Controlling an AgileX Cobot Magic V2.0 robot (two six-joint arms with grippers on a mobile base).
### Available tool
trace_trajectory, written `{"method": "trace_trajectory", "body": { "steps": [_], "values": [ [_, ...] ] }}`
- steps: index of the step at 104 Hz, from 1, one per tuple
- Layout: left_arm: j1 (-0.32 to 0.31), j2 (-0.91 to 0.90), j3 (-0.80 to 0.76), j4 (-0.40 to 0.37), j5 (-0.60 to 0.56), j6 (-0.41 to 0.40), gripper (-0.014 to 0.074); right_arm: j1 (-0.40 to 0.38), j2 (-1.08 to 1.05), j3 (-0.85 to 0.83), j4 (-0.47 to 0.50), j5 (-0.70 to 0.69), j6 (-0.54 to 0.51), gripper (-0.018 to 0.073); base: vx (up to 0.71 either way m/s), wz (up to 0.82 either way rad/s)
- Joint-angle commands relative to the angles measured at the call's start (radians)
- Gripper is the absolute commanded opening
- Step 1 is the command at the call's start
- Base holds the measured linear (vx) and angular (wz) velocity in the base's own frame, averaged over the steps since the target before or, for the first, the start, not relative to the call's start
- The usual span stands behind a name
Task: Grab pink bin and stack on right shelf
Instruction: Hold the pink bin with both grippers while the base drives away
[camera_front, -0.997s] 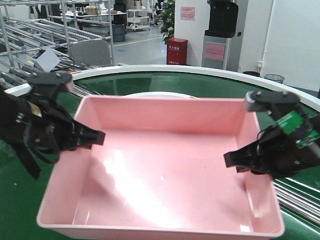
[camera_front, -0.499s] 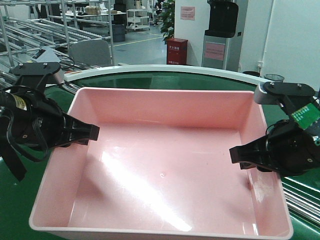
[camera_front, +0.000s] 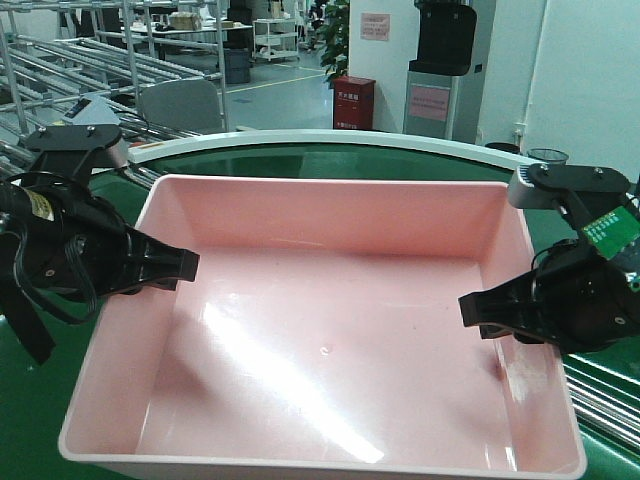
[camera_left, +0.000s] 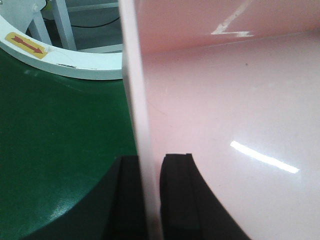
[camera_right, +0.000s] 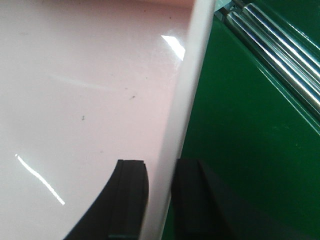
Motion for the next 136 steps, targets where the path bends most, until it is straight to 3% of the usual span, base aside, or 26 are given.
{"method": "trace_trajectory", "body": {
  "steps": [1, 69, 136],
  "values": [
    [-0.007, -0.051, -0.036, -0.042, -0.081, 0.015, -0.0005, -0.003, -0.029, -0.033, -0.010, -0.075, -0.010, -0.0008, 0.00, 0.00],
    [-0.007, -0.051, -0.036, -0.042, -0.081, 0.015, -0.0005, -0.003, -0.029, -0.033, -0.010, -0.075, -0.010, -0.0008, -0.11, -0.13],
    [-0.007, -0.051, -0.036, -0.042, -0.081, 0.015, -0.0005, -0.003, -0.029, -0.033, -0.010, -0.075, -0.010, -0.0008, -0.18, -0.54]
  ]
}}
